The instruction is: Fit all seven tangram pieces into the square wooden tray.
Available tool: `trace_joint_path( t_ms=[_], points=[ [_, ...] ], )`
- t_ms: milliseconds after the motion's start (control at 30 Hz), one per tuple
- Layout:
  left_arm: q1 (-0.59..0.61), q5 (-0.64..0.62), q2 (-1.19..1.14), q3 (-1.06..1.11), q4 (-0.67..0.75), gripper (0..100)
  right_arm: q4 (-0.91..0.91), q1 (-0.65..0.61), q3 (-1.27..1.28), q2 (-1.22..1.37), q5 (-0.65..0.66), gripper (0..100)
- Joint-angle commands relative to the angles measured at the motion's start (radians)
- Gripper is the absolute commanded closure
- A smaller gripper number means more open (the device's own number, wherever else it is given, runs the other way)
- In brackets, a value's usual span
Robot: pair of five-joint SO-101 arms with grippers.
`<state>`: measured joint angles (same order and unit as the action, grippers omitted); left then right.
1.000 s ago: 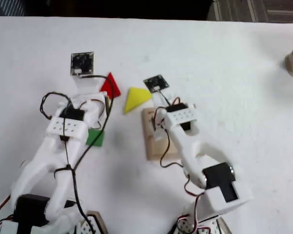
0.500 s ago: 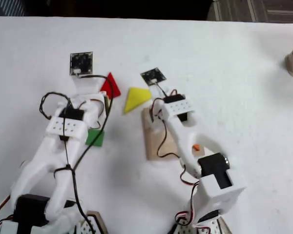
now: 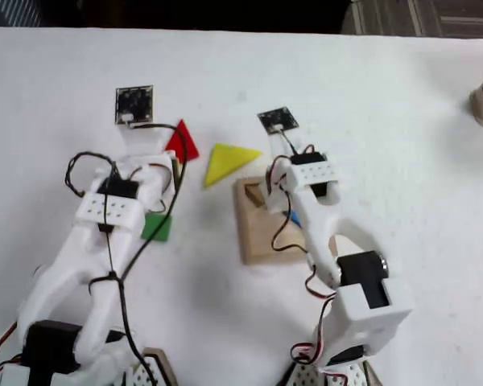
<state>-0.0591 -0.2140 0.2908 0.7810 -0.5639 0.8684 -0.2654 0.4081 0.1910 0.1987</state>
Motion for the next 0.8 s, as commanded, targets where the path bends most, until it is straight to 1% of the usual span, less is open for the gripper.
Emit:
trace_joint_path(
  t_ms=[0,167,300,433,600,667,767],
  points=[
    [0.008,0.012,0.048,-0.003,0.025,97,-0.05,-0.01,-0.051,-0.01,0.005,97.9],
    [0.008,0.012,0.048,-0.003,0.023,97,-0.088,-0.01,-0.051,-0.01,0.006,97.9],
    [0.008,0.012,0.048,-0.003,0.021,97,-0.079,-0.001,-0.046,-0.021,0.012,97.9],
    [0.008,0.012,0.05,-0.003,0.02,97,-0.033,0.008,-0.046,-0.044,0.011,97.9],
    [0.027,0.081,0.058,-0.003,0.015,97,-0.018,0.01,0.028,-0.136,0.011,97.9],
    [0.028,0.089,0.059,-0.005,-0.032,97,-0.033,0.01,0.078,-0.179,0.008,97.9],
    [0.031,0.091,0.061,-0.012,-0.147,96,-0.077,0.012,0.16,-0.245,0.009,97.9]
  ],
)
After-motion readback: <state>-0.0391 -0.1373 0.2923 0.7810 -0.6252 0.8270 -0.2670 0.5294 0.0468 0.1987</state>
